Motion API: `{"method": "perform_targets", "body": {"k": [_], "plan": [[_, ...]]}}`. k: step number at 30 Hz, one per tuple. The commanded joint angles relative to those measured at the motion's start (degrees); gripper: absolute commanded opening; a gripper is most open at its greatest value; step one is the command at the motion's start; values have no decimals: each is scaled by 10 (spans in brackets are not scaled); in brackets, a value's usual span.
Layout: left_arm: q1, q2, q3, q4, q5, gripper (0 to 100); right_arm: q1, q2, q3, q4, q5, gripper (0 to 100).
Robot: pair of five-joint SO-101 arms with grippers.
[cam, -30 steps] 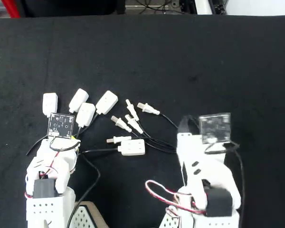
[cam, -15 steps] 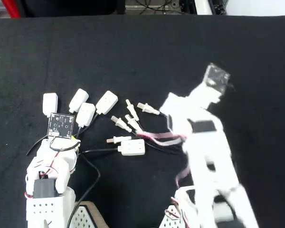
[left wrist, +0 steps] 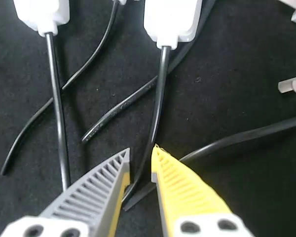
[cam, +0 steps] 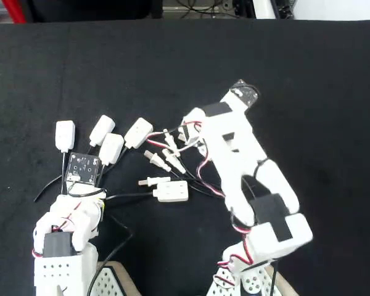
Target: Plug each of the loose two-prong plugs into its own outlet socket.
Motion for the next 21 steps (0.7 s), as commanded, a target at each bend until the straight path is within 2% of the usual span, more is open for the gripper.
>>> {"method": "perform_targets", "body": {"k": [1,4,10,21], "plan": [[-6,-5,11,4,6,84,27,15,-33,1,-36,205],[-6,-5,11,4,6,84,54,36,-51,-4,-61,205],[-7,-5,11,4,6,84,42,85,-85,-8,-102,205],[-28,-5,11,-4,6,84,18,177,-107,-59,-108,201]]}}
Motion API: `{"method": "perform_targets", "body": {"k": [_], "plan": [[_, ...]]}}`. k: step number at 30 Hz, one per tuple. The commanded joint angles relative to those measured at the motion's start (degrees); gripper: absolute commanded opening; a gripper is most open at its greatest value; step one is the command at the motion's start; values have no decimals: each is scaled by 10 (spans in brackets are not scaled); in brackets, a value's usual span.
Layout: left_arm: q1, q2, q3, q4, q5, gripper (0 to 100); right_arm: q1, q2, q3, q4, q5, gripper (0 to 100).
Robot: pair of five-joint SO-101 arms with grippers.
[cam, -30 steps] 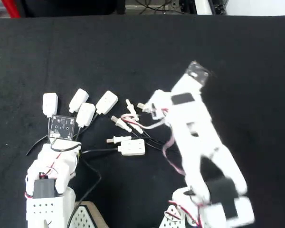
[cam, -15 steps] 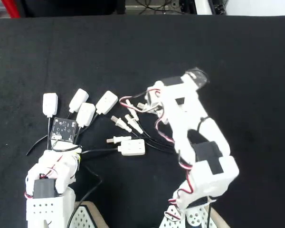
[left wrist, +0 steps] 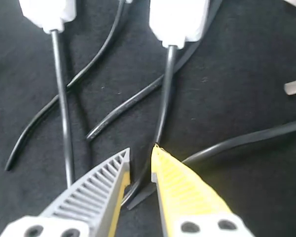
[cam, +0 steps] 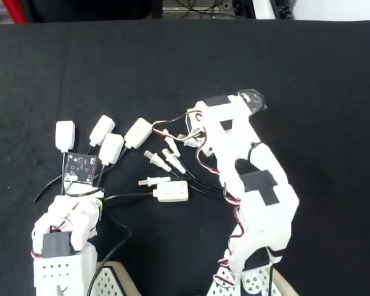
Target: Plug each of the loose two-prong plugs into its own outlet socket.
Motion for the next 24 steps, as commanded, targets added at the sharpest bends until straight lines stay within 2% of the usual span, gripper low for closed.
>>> {"method": "perform_targets", "body": {"k": [1,8,12,14,17,21,24], "plan": [[-14,-5,11,-11,6,84,-19,29,-22,-35,-4,201],[-14,-5,11,-13,6,84,-25,-3,-27,-12,62,182],[-14,-5,11,-13,6,84,-24,-32,-27,20,66,8],[-14,-5,11,-13,6,84,-24,-36,-24,22,67,36],[-14,-5,11,-13,6,84,-25,-37,-23,23,72,11],[-14,-5,11,-13,6,84,-23,-42,-28,41,127,11],[-14,-5,11,-13,5,84,-14,-42,-43,57,200,11]]}}
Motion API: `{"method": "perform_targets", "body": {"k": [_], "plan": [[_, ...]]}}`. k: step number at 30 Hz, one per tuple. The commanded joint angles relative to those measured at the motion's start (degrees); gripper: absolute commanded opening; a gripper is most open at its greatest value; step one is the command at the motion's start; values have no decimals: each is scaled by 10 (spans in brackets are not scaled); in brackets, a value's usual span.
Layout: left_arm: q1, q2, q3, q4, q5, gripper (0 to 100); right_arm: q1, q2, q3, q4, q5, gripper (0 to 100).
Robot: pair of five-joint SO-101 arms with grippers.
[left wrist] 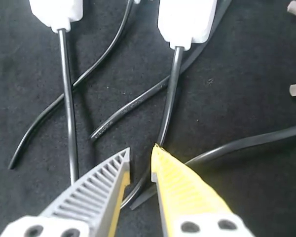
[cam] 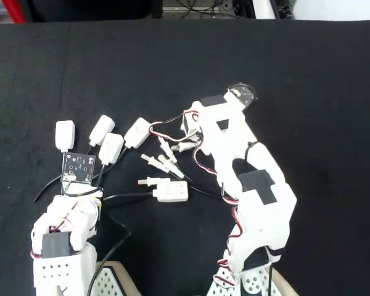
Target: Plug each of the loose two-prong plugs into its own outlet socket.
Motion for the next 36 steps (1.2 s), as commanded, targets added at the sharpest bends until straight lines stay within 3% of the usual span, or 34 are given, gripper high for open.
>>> {"method": "perform_targets", "body": {"k": [1,7,11,19,26,31,36], "plan": [[-6,-5,11,-10,5,84,8,-33,-43,19,94,11],[-6,-5,11,-9,4,84,98,-31,-80,16,394,11],[-6,-5,11,-9,4,84,139,-29,-131,15,552,11],[-6,-5,11,-9,4,84,109,41,-207,27,833,12],[-6,-5,11,-9,4,84,62,131,-270,164,965,12],[-6,-5,11,-9,4,84,27,164,-345,260,969,22],[-6,-5,11,-9,3,84,17,204,-411,342,969,118]]}}
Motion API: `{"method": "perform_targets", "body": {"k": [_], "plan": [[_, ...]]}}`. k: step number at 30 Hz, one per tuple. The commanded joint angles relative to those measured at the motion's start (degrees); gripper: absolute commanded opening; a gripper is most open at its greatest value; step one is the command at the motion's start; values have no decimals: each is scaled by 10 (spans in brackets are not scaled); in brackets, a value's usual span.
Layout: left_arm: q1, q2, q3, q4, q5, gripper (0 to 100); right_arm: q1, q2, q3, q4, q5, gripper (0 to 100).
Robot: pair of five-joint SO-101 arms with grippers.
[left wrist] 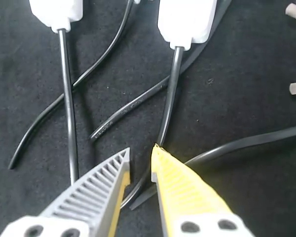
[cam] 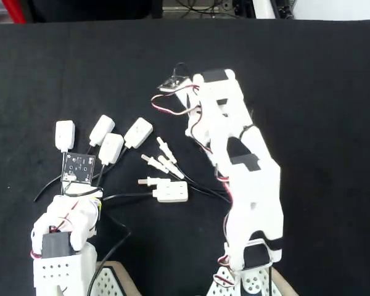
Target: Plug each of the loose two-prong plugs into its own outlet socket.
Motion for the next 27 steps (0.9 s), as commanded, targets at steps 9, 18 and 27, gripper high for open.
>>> {"method": "perform_targets", "body": {"k": [9,18,27], "plan": [[-6,-5,11,-9,3,84,-8,60,-94,75,5,127],[-6,-5,11,-9,3,84,-14,58,-49,77,31,127],[-6,-5,11,-9,3,84,1,38,-25,78,42,125]]}}
